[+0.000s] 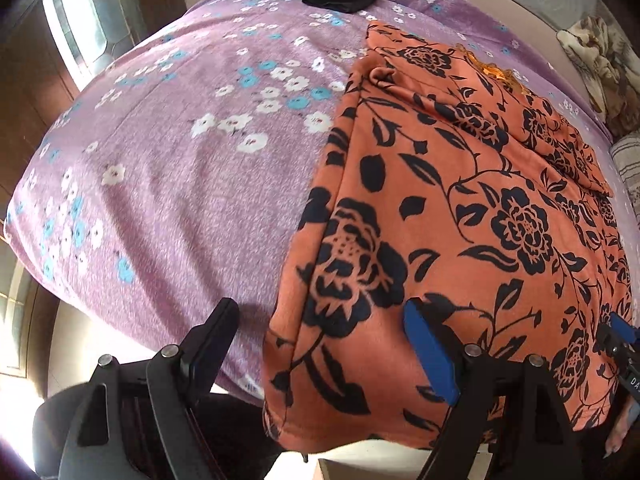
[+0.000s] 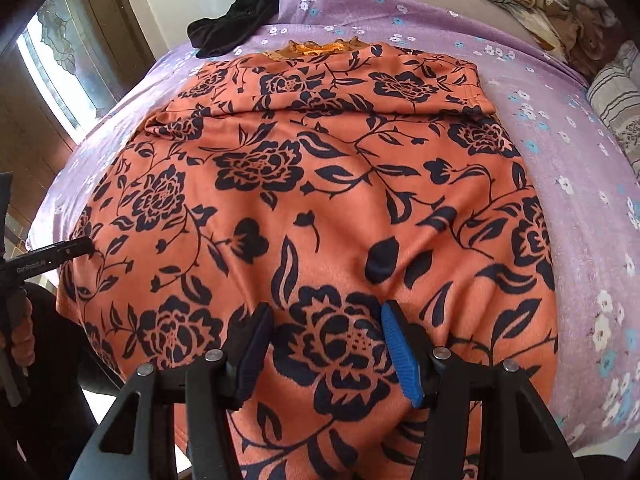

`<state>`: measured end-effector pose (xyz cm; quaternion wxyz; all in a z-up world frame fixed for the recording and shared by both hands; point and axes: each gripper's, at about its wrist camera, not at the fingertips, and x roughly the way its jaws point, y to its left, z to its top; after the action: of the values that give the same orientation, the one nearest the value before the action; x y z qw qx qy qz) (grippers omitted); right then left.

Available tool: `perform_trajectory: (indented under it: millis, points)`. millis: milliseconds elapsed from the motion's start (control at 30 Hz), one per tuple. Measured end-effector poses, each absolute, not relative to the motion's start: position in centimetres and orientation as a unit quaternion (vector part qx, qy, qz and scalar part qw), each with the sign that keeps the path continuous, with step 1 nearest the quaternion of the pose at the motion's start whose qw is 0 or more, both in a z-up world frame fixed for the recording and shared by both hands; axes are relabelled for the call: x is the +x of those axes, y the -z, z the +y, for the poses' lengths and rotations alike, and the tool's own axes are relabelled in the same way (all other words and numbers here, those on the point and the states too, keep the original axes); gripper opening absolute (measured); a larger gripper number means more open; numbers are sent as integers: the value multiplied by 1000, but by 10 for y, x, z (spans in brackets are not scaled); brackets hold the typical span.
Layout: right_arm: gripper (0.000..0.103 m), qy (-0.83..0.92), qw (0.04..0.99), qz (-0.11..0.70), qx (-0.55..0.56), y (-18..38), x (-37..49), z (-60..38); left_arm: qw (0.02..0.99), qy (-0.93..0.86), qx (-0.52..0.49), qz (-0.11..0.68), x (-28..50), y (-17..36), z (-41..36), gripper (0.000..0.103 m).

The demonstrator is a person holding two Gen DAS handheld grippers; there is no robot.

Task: Fold small clothes

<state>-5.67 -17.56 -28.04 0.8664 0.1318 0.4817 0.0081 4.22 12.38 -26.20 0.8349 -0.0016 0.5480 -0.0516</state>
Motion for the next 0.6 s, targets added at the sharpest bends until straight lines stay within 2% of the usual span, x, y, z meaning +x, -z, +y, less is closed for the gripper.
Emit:
perform_trajectory:
  millis: [67, 367, 433, 500, 600]
  points:
    - [59, -7, 863, 486, 133, 281, -58, -173, 826, 46, -24, 561, 37, 264, 132, 84]
    - [60, -34, 842, 515, 159, 279, -79, -167, 813, 66, -9, 579, 27, 259, 135, 83]
    - [60, -54, 828, 521, 199, 278, -83, -175, 802, 75, -25, 592, 27, 259, 144, 76]
    - [60, -68, 821, 514, 240, 274, -90, -187, 793, 80, -41, 602, 28, 262, 154, 54]
    - [60, -62, 821, 496, 275, 266, -100, -209, 787, 99, -47, 607, 19, 266, 163, 40]
